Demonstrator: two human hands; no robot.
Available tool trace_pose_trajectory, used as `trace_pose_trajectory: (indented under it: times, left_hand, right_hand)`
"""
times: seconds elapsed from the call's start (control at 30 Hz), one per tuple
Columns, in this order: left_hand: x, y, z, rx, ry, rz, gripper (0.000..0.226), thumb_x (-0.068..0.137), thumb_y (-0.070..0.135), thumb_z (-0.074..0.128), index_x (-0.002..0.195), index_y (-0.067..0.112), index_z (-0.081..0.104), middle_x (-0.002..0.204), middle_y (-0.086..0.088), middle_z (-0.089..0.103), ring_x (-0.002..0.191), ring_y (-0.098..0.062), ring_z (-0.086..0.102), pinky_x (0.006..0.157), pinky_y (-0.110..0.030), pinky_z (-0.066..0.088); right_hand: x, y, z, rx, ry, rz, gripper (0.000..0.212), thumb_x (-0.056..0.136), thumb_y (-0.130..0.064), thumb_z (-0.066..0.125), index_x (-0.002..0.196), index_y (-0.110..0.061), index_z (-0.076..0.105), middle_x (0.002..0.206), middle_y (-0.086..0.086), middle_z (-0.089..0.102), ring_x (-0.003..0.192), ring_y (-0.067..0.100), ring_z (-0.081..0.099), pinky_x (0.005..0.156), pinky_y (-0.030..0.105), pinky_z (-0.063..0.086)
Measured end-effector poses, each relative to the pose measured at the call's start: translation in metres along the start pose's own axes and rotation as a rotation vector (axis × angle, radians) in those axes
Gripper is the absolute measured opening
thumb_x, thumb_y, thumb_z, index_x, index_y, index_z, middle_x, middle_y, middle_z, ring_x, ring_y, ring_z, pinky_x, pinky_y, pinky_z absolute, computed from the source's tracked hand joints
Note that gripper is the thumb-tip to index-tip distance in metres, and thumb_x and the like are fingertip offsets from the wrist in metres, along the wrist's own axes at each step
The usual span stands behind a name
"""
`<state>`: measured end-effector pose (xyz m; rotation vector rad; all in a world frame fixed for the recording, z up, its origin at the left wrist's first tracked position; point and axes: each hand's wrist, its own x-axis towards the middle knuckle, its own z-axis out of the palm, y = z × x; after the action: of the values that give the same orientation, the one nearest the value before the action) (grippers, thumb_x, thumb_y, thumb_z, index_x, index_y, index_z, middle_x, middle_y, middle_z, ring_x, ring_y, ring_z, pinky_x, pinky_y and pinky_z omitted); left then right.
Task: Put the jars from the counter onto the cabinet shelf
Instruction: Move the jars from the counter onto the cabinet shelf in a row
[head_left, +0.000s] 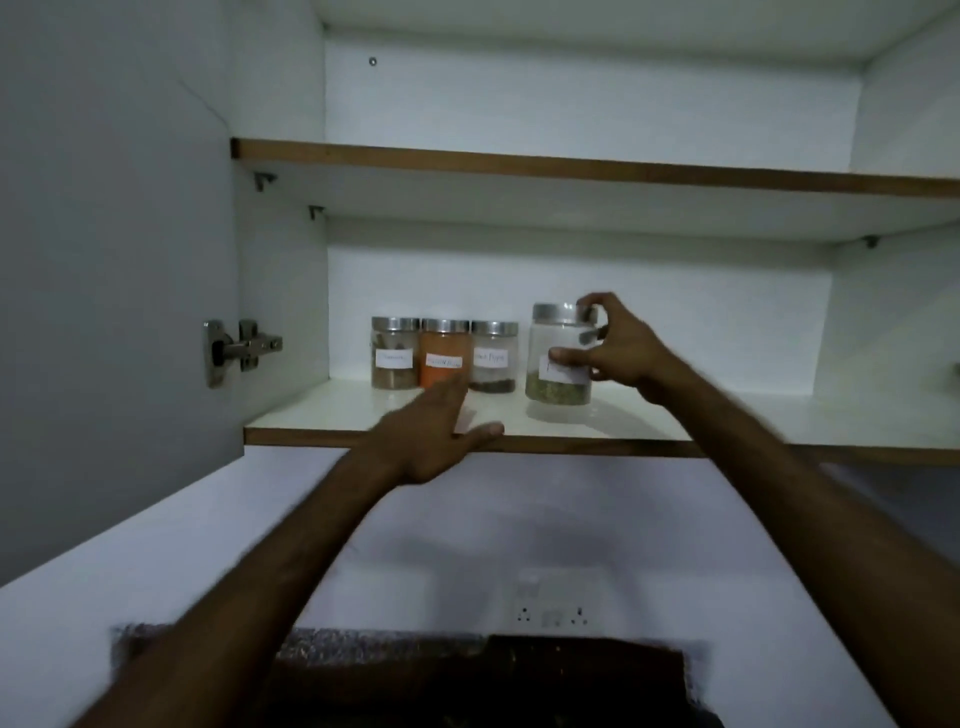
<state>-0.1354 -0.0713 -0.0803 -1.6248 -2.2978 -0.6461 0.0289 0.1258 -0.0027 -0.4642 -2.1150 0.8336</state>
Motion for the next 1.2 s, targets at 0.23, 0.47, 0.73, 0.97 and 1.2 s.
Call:
trace_pose_trajectory:
  times: [0.23,0.47,0.73,0.97,1.2]
  left_hand:
    - [0.006,-0.009,0.033,0.243,0.105,0.017,0.077,0.088,0.073,0.029,0.148,0.024,0.035,0.15,0.0,0.043,0.135,-0.019,0.042,0.109,-0.036,0.034]
    - [0.007,-0.014,0.043,0.236,0.183,0.013,0.078,0.086,0.075,0.026,0.147,0.028,0.037,0.151,0.006,0.043,0.138,-0.014,0.039,0.113,-0.034,0.029]
    - [0.007,-0.014,0.041,0.231,0.179,0.017,0.083,0.082,0.079,0.022,0.146,0.028,0.04,0.149,0.007,0.044,0.137,-0.013,0.04,0.113,-0.035,0.029]
    - [0.006,-0.01,0.042,0.219,0.183,0.003,0.085,0.08,0.08,0.021,0.144,0.028,0.041,0.148,0.006,0.046,0.136,-0.014,0.042,0.113,-0.036,0.029]
    - [0.004,-0.01,0.038,0.206,0.154,-0.001,0.084,0.081,0.078,0.023,0.146,0.028,0.039,0.151,0.007,0.042,0.139,-0.015,0.038,0.115,-0.037,0.026]
  right_hand:
    - [0.067,0.067,0.031,-0.178,0.025,-0.005,0.074,0.074,-0.026,0.085,0.135,-0.016,0.043,0.129,0.011,0.058,0.106,0.025,0.057,0.085,0.035,0.053]
    - [0.114,0.083,0.05,-0.295,0.007,-0.002,0.077,0.077,-0.026,0.083,0.14,-0.01,0.041,0.131,0.015,0.058,0.116,0.032,0.057,0.095,0.04,0.049]
    - [0.132,0.092,0.06,-0.407,0.003,-0.03,0.074,0.078,-0.031,0.082,0.135,-0.008,0.041,0.126,0.018,0.059,0.113,0.035,0.057,0.093,0.044,0.05]
    - [0.136,0.075,0.077,-0.597,0.165,-0.164,0.082,0.085,-0.054,0.067,0.152,-0.025,0.029,0.159,0.015,0.025,0.146,0.039,0.022,0.115,0.063,0.021]
    - [0.147,0.056,0.109,-0.734,0.027,-0.214,0.057,0.089,-0.054,0.061,0.14,-0.03,0.05,0.142,0.002,0.055,0.136,0.027,0.043,0.111,0.074,-0.001]
